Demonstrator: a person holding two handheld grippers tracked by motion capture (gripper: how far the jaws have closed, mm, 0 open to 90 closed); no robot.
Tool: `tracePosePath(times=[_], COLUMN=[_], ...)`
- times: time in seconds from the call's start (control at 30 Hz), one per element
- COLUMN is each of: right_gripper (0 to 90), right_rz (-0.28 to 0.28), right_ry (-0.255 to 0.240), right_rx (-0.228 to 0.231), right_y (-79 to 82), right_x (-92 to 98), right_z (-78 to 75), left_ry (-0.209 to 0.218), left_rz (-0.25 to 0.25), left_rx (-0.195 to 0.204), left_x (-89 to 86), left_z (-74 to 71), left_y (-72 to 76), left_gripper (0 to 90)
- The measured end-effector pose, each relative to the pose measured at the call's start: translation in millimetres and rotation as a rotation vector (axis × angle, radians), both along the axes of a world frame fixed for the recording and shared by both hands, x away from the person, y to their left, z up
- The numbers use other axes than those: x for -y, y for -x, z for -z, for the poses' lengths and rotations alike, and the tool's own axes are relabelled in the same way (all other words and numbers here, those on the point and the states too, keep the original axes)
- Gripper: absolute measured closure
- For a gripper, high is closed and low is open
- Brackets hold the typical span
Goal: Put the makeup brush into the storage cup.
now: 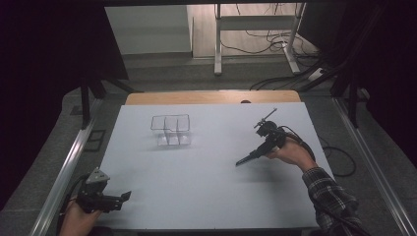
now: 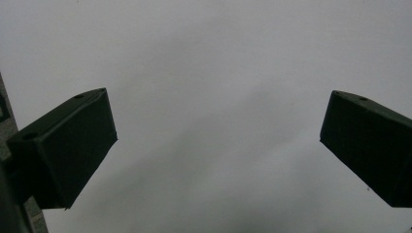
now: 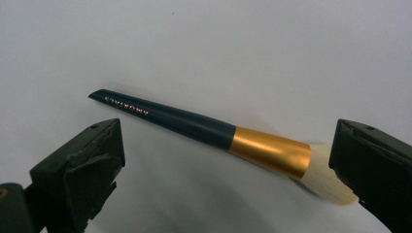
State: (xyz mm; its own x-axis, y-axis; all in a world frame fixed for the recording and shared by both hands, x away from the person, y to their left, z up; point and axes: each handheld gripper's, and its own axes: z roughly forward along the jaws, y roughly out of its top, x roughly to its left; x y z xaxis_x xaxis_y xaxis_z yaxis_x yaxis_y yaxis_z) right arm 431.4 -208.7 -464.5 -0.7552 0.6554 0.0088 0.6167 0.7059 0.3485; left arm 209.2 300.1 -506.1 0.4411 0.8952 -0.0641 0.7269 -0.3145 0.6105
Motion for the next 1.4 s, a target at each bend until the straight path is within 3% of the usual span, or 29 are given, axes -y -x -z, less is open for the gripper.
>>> tracePosePath(times=[0.3, 1.17, 1.3, 1.33, 1.37, 1.4], right_gripper=[0.2, 4.4, 14.7, 19.0, 47.5, 64.0], right_rz=[-0.027, -0.094, -0.107, -0.126, -0.136, -0.14], right_ry=[0.007, 0.062, 0.096, 0.111, 0.107, 0.107], right_rx=[-0.007, -0.047, -0.054, -0.032, -0.032, -0.038], right_y=[-5.3, -13.0, -12.3, -10.7, -8.4, -8.4], right_x=[-11.6, -9.4, -10.2, -10.4, -10.2, -10.0], right_z=[3.4, 33.1, 37.1, 36.9, 31.9, 28.9], left_ry=[0.0, -0.002, -0.003, -0.003, -0.005, -0.006], left_rz=[0.001, 0.0, 0.002, 0.002, 0.002, 0.002], left_rx=[0.0, -0.004, -0.005, -0.005, -0.005, -0.006], left_x=[0.1, 0.4, 0.5, 0.5, 0.6, 0.6], left_z=[-0.1, 0.5, 0.7, 0.7, 0.7, 0.7], left_y=[0.1, -0.1, -0.2, -0.2, -0.2, -0.2], left_gripper=[0.4, 0.3, 0.3, 0.3, 0.3, 0.3])
